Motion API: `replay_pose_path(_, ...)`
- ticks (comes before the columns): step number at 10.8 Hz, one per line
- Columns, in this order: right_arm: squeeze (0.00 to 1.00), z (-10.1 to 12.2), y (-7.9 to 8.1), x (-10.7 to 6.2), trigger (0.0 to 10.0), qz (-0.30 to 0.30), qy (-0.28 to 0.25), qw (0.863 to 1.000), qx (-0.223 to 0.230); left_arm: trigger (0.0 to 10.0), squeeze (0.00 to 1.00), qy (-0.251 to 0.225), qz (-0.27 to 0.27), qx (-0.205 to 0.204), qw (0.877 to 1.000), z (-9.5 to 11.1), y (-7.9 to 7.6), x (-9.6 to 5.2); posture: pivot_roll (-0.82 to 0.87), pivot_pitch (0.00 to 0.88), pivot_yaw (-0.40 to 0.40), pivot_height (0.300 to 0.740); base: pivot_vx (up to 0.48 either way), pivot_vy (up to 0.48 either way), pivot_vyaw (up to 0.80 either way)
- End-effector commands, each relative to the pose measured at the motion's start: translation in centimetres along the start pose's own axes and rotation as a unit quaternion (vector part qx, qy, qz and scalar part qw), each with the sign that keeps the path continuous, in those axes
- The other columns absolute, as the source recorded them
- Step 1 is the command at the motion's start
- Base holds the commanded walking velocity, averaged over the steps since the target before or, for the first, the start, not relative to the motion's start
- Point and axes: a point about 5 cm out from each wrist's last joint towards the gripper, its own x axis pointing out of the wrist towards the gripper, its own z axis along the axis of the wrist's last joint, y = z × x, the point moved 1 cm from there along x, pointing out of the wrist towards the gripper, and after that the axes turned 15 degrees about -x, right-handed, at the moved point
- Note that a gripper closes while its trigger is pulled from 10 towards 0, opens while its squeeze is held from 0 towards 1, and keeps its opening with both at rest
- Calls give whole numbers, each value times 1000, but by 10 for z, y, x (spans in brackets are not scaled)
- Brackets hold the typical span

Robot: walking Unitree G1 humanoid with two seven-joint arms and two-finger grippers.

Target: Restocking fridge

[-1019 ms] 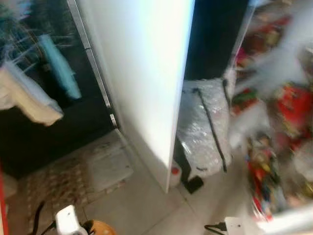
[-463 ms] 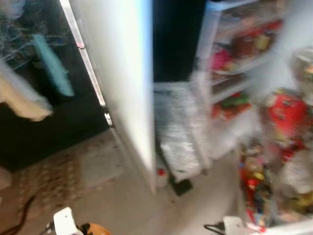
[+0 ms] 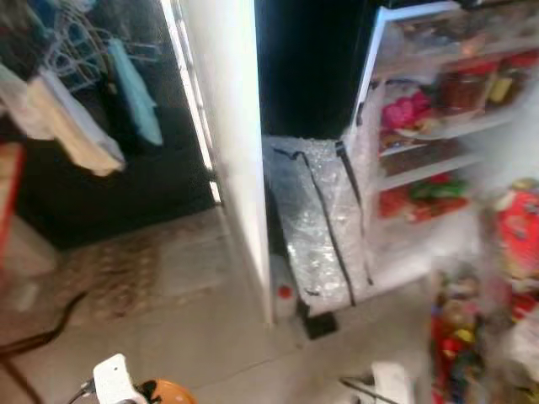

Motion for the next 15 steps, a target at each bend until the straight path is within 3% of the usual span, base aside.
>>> replay_pose_path(1, 0, -17, -7, -3, 10000, -9, 21, 1000, 7, 10000, 0, 22, 13, 0, 1000, -10, 7, -2, -70, 111, 51, 740, 0, 0, 0)
replay_pose_path(4, 0, -14, -23, -4, 10000, -45, 7, 999, 13, 10000, 0, 21, 12, 5, 1000, -10, 7, -2, -73, 113, 54, 740, 0, 0, 0)
replay_pose_path(10, 0, -12, -19, -3, 10000, -44, 6, 999, 7, 10000, 0, 24, 12, 14, 1000, -10, 7, -2, -68, 111, 52, 740, 0, -270, 0)
replay_pose_path(15, 0, -5, -23, -3, 10000, -58, -14, 998, 11, 10000, 0, 20, 10, 13, 1000, -4, 1, 0, -68, 114, 54, 740, 0, 0, 0)
